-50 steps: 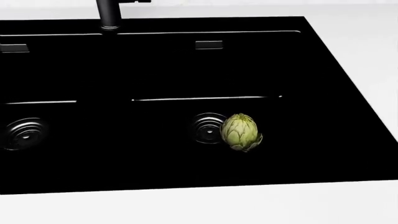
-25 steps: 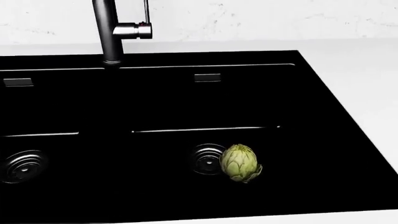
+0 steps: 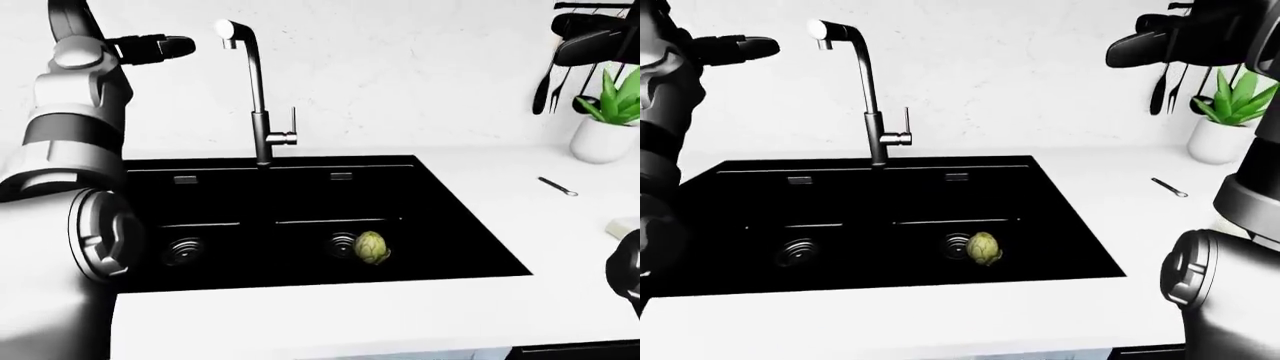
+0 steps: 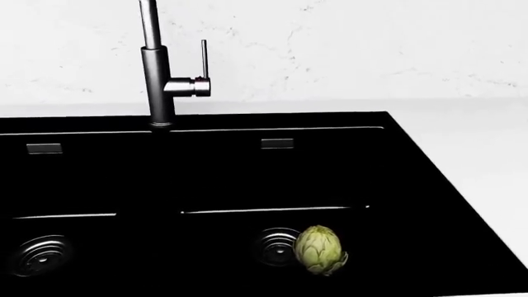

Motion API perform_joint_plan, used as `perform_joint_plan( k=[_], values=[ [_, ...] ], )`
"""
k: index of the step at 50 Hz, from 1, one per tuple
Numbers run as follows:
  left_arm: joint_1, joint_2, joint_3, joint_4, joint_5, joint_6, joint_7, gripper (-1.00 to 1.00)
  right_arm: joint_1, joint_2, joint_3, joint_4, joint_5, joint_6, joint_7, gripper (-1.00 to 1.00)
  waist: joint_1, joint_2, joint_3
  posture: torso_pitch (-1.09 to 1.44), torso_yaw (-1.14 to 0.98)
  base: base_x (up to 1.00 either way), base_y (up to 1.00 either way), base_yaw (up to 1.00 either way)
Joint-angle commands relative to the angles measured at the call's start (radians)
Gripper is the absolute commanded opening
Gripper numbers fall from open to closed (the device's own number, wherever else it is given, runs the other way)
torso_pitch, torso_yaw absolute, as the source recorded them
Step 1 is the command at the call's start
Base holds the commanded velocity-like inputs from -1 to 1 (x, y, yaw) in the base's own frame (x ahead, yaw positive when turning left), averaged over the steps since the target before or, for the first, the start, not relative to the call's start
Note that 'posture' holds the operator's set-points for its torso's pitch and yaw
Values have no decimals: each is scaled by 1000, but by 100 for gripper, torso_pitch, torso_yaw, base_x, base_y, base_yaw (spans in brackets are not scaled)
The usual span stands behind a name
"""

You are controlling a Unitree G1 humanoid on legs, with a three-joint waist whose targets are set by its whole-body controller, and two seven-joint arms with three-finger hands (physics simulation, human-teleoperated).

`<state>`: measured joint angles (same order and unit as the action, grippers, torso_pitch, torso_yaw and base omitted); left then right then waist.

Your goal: Turn the sink spout to the right.

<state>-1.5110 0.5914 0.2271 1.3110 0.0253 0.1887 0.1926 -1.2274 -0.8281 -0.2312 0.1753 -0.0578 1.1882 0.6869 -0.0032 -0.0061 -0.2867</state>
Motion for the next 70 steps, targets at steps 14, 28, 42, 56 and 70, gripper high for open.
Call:
perform_joint_plan(
  k=[14, 28, 42, 56, 70],
  values=[
    [-70, -128, 24, 0, -38, 29, 49, 100, -45, -10, 3, -9, -11, -20, 7, 100, 7, -10, 2, -44, 0, 0, 0, 0],
    [-120, -186, 35, 16, -29, 133, 95, 100, -52, 0, 2, 16, -22, -39, 9, 100, 4, -8, -4, -44, 0, 0, 0, 0],
    [-192, -204, 29, 8, -32, 164, 87, 100, -51, -3, 0, 13, -22, -38, 14, 100, -1, -10, -8, -44, 0, 0, 0, 0],
    [-188, -220, 23, 7, -36, 167, 84, 100, -54, -4, 4, 17, -24, -37, 15, 100, -4, -11, -7, -44, 0, 0, 0, 0],
    [-197, -249, 16, -2, -57, 183, 81, 100, -24, -13, -17, -26, -14, -18, 18, 100, 1, -16, -4, -44, 0, 0, 0, 0]
  ],
)
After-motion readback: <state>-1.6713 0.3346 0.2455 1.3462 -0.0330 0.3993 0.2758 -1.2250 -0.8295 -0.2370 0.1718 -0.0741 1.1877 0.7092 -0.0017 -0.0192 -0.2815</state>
